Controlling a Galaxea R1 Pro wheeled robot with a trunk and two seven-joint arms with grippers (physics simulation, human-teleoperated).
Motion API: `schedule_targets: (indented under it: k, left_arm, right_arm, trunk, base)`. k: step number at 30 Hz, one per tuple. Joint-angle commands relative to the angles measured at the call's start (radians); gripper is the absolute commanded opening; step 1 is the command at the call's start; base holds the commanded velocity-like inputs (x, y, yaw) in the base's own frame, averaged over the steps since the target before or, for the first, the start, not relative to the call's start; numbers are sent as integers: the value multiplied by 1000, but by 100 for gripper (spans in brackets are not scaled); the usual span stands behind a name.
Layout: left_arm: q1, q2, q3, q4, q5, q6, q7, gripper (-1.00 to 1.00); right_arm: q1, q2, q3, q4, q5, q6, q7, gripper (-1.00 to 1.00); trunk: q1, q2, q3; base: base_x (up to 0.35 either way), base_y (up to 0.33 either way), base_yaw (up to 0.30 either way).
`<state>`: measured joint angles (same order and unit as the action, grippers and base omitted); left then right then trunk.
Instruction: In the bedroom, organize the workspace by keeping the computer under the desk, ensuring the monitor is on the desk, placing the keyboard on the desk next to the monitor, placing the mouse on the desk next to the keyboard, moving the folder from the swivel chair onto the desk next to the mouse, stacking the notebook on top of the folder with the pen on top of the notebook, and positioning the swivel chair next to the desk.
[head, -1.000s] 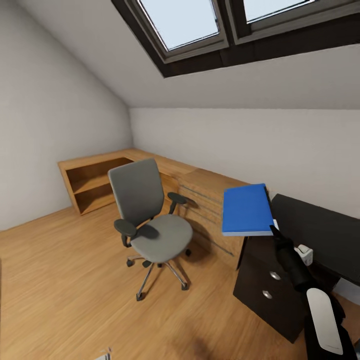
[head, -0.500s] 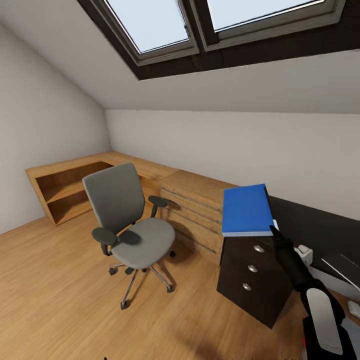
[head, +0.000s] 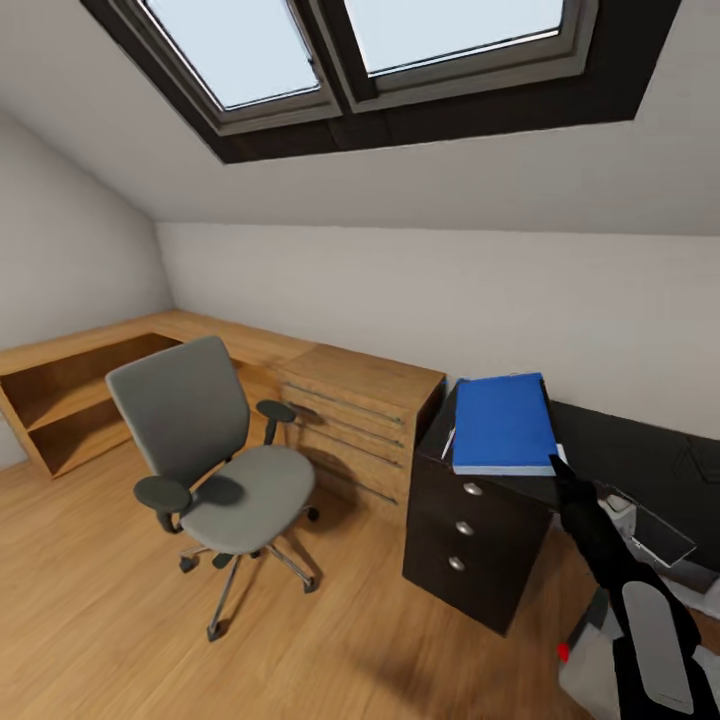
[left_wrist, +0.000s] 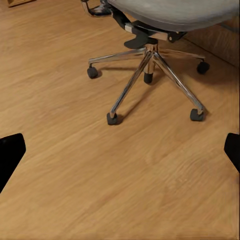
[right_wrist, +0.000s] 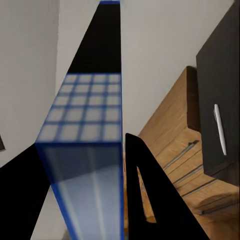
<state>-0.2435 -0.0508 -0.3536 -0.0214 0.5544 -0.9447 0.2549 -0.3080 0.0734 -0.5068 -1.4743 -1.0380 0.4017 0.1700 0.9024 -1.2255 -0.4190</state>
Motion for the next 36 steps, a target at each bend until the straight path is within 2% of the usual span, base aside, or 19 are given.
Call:
schedule_targets:
  k: [1,2,5,6,9,13,18,26,27,29,36]
  left_arm:
    - [0,-1,-8,0,5,-2,6,100]
    - [0,-1,-8,0,5,-2,6,100]
    - [0,-3,-7,0,5,-1,6,100]
    - [0,-3,-7,0,6,2,6,100]
    - [0,-3,-7,0,6,5,6,100]
    - [0,-2,-7,0,6,14,6,100]
    - [0,-3,-8,0,6,24,7,100]
    - [0,-4,-9,0,4,97,7,100]
    - [0,-5,-10,0,3,100,6,100]
    - [0,-5,-10,0,3,101,6,100]
    - [0,-5,-9,0,3,103,3,100]
  right_arm:
    - [-2,1,-9,-1,-6,9,-4,-100]
    - [-2,2,-11,-1,-6,9,-8,-100]
    - [-2,1,-18,-9,-80,12,-108,-100]
    - [-2,-3,-18,-29,-121,13,-224,-100]
    - [-2,-6,-18,-64,-138,14,-271,-100]
    - [-1,-24,-17,-83,-145,20,-322,-100]
    - [0,-38,-14,-90,-147,26,-345,-100]
    - [0,-44,-13,-93,-150,39,-347,-100]
    - [0,-47,-13,-92,-210,41,-347,-100]
    - [0,-50,-13,-88,-245,41,-347,-100]
    - [2,-51,-16,-72,-291,42,-342,-100]
  trunk:
    - [-4,7,2]
    - [-8,14,5]
    - [-19,35,15]
    - [-23,42,18]
    - [-35,63,27]
    - [-50,91,40]
    - [-69,126,55]
    - [-100,182,81]
    - [-104,189,84]
    - [-111,203,90]
    - [-111,203,90]
  base:
    - [0,0,-291]
    - [0,0,-291]
    - [0,0,-292]
    - [0,0,-292]
    - [0,0,-292]
    - [0,0,-292]
    - [0,0,-292]
    - [0,0,-293]
    - [0,0,-295]
    - [0,0,-295]
    - [0,0,-295]
